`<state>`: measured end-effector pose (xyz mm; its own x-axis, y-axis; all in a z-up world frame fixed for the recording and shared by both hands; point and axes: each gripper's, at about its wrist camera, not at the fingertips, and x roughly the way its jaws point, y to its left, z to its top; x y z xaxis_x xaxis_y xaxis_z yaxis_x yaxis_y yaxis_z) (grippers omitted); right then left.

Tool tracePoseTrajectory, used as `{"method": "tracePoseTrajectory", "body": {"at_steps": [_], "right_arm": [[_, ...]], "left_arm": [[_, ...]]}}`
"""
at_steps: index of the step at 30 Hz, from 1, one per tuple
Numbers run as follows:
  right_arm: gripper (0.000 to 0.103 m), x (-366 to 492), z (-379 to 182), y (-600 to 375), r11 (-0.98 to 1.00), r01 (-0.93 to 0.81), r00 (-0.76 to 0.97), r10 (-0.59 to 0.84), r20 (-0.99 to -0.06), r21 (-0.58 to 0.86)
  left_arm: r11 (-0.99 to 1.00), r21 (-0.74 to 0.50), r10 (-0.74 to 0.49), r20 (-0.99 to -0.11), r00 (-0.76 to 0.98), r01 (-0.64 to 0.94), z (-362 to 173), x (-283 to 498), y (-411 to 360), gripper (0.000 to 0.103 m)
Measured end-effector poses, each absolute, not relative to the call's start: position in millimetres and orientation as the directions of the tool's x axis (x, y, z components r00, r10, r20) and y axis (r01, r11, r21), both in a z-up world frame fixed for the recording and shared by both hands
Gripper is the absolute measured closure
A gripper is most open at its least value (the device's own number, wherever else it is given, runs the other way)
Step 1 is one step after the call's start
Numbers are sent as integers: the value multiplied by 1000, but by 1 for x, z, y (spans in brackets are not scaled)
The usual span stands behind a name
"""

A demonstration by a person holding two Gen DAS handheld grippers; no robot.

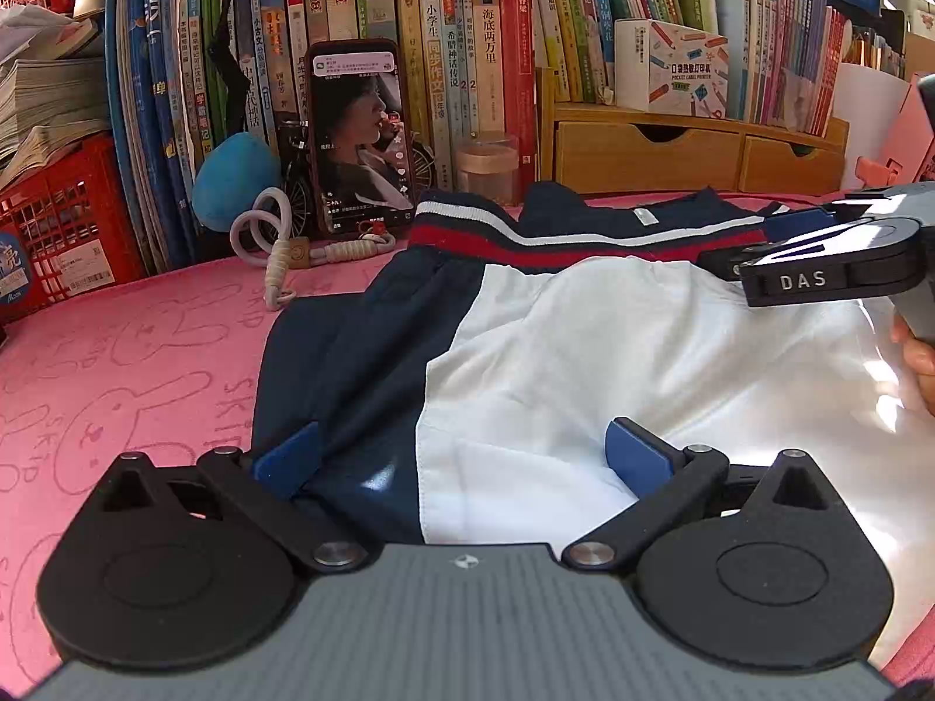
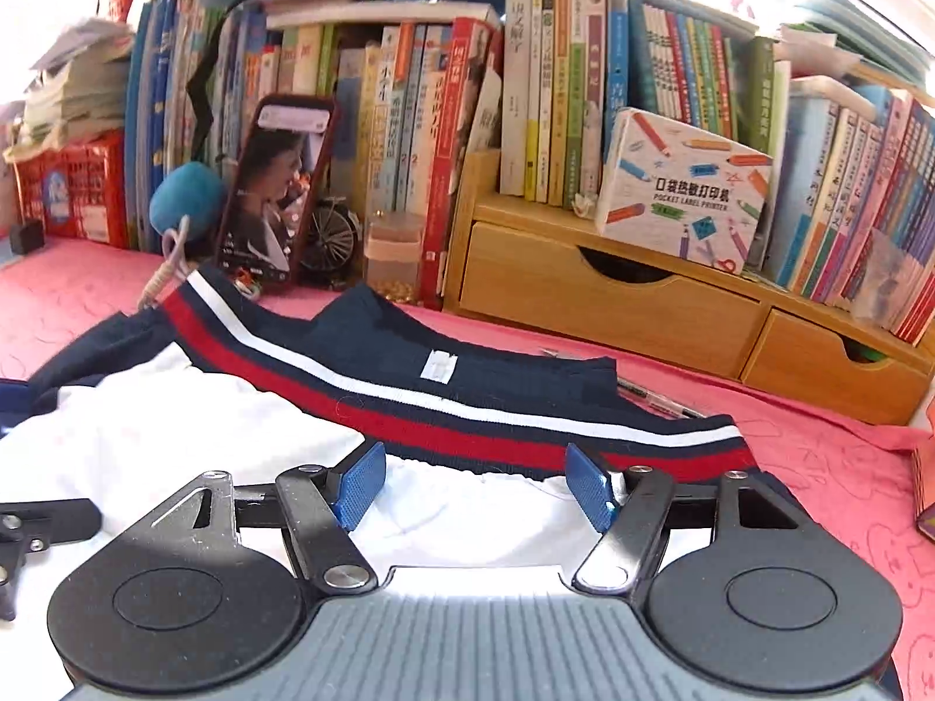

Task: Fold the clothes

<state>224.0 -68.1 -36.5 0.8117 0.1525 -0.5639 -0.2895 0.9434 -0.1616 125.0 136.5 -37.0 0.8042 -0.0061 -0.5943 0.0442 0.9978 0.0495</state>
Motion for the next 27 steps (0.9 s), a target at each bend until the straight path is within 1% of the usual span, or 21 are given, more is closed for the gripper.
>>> {"method": "tracePoseTrajectory", "body": {"at_steps": [2, 4, 7, 9, 15, 17, 19, 22, 24, 27], "right_arm": [[29, 241, -44, -63, 959, -242, 816, 116, -567, -151], [21, 252, -50, -61, 964, -214, 819, 90, -567, -156], [13, 254, -52, -56, 955, -213, 820, 60, -570, -205], [10, 254, -52, -60, 959, -207, 816, 61, -575, -192], [10, 230, -35, -74, 963, -237, 806, 119, -580, -131], [8, 212, -31, -79, 956, -263, 805, 142, -576, -132], [0, 194, -30, -85, 950, -279, 807, 155, -570, -137], [0, 189, -44, -83, 932, -307, 789, 136, -599, -193], [0, 195, -51, -85, 937, -317, 777, 167, -606, -149], [0, 199, -45, -91, 954, -289, 768, 180, -615, -82]], "left_arm": [[998, 54, -2, -594, 804, 42, -37, 125, 136, 0], [998, 53, -1, -595, 804, 41, -38, 125, 136, 0], [998, 49, -4, -596, 803, 41, -38, 125, 137, 0], [998, 50, -3, -596, 803, 41, -38, 125, 137, 0], [998, 47, -3, -598, 802, 39, -38, 125, 138, 0], [998, 47, -3, -598, 802, 39, -39, 125, 138, 0], [998, 48, -2, -598, 802, 38, -38, 125, 138, 0], [998, 51, 1, -598, 801, 37, -38, 125, 137, 0], [998, 55, 7, -598, 802, 32, -38, 124, 137, 0], [999, 49, 16, -595, 804, 16, -37, 120, 139, 0]]}}
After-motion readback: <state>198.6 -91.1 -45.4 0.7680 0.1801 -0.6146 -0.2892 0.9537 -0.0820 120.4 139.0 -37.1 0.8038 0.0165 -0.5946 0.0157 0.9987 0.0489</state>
